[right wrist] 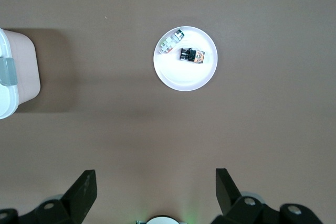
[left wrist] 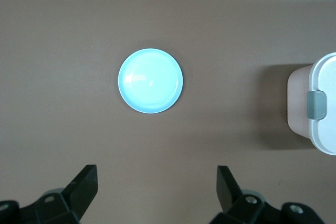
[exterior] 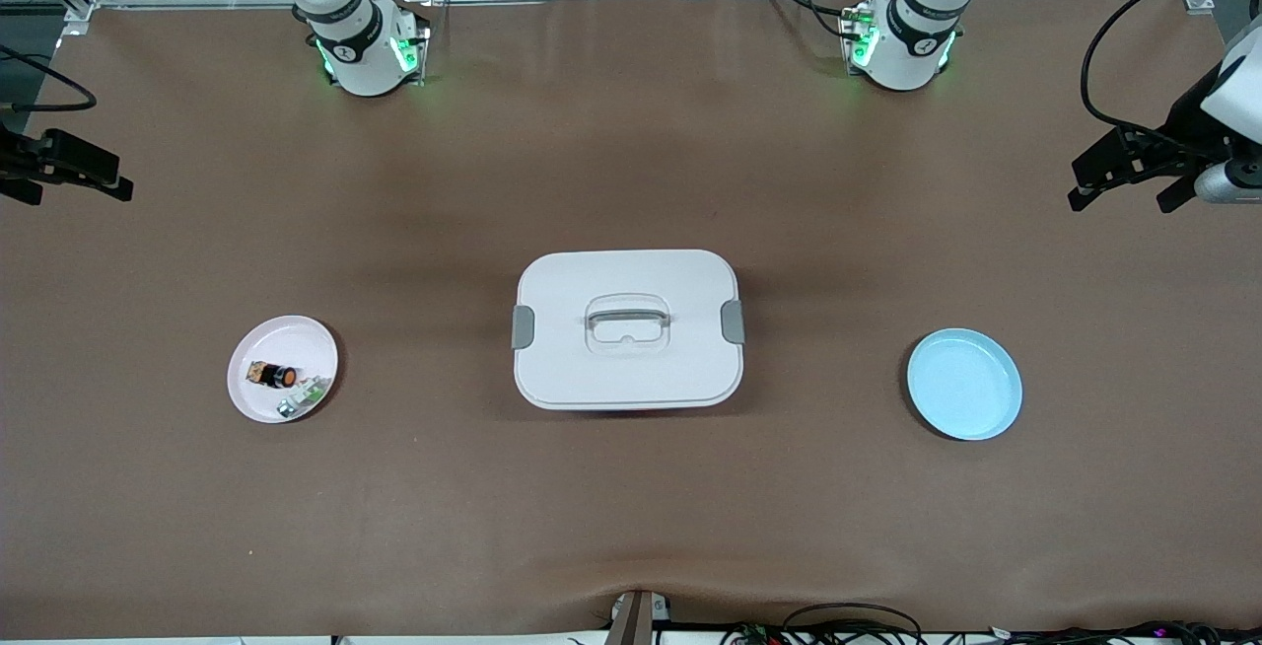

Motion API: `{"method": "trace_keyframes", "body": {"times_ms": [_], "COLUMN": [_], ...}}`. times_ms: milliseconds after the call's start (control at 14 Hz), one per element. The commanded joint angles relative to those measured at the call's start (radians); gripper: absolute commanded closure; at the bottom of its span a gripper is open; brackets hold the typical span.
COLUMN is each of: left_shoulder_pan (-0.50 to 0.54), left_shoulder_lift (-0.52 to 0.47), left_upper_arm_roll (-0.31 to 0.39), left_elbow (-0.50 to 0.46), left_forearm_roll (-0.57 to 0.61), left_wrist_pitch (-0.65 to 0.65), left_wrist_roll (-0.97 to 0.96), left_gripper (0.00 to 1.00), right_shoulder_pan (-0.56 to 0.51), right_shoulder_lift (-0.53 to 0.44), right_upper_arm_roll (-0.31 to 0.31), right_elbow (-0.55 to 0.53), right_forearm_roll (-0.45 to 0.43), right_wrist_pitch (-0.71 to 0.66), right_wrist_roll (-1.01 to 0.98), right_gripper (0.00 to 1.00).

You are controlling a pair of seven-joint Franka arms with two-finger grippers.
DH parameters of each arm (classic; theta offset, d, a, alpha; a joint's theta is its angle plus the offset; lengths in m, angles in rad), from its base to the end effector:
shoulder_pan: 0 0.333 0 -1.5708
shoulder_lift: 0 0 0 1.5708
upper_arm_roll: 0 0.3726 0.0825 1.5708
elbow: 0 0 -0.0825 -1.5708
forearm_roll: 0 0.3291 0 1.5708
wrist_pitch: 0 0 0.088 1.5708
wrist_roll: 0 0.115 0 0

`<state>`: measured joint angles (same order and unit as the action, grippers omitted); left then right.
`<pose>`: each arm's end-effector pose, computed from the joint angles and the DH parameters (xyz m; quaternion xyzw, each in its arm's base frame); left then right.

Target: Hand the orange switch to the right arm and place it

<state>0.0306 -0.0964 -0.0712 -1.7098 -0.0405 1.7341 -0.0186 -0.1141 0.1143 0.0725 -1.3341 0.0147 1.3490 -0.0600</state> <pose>0.4792 -0.0257 0.6766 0.9980 -0.0089 0.0597 0.0185 0.5166 -0.0228 0.6928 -0.9987 -0.0104 0.0489 0.0139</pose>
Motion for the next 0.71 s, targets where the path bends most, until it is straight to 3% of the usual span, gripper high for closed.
{"method": "trace_keyframes", "body": {"times_ms": [0, 143, 643], "left_shoulder_pan": [0.002, 0.002, 0.003], "left_shoulder_lift": [0.009, 0.009, 0.009], "left_upper_arm_roll": [-0.006, -0.006, -0.006], "left_elbow": [0.024, 0.024, 0.024], "left_forearm_roll": [0.017, 0.017, 0.017], "left_wrist_pitch": [-0.022, -0.022, -0.022], "left_wrist_roll": [-0.007, -0.007, -0.006], "left_gripper": [0.0, 0.0, 0.0], "right_shoulder_pan": [0.02, 0.047, 0.039], "right_shoulder_lift": [-0.028, -0.028, -0.034], "right_upper_arm_roll": [-0.045, -0.085, -0.083], "right_elbow": [-0.034, -0.034, -0.028], "right_forearm_roll": [0.024, 0.034, 0.039], "right_wrist_pitch": [0.012, 0.013, 0.024], "right_wrist_roll": [0.028, 0.029, 0.029], "right_gripper": [0.0, 0.0, 0.0]}}
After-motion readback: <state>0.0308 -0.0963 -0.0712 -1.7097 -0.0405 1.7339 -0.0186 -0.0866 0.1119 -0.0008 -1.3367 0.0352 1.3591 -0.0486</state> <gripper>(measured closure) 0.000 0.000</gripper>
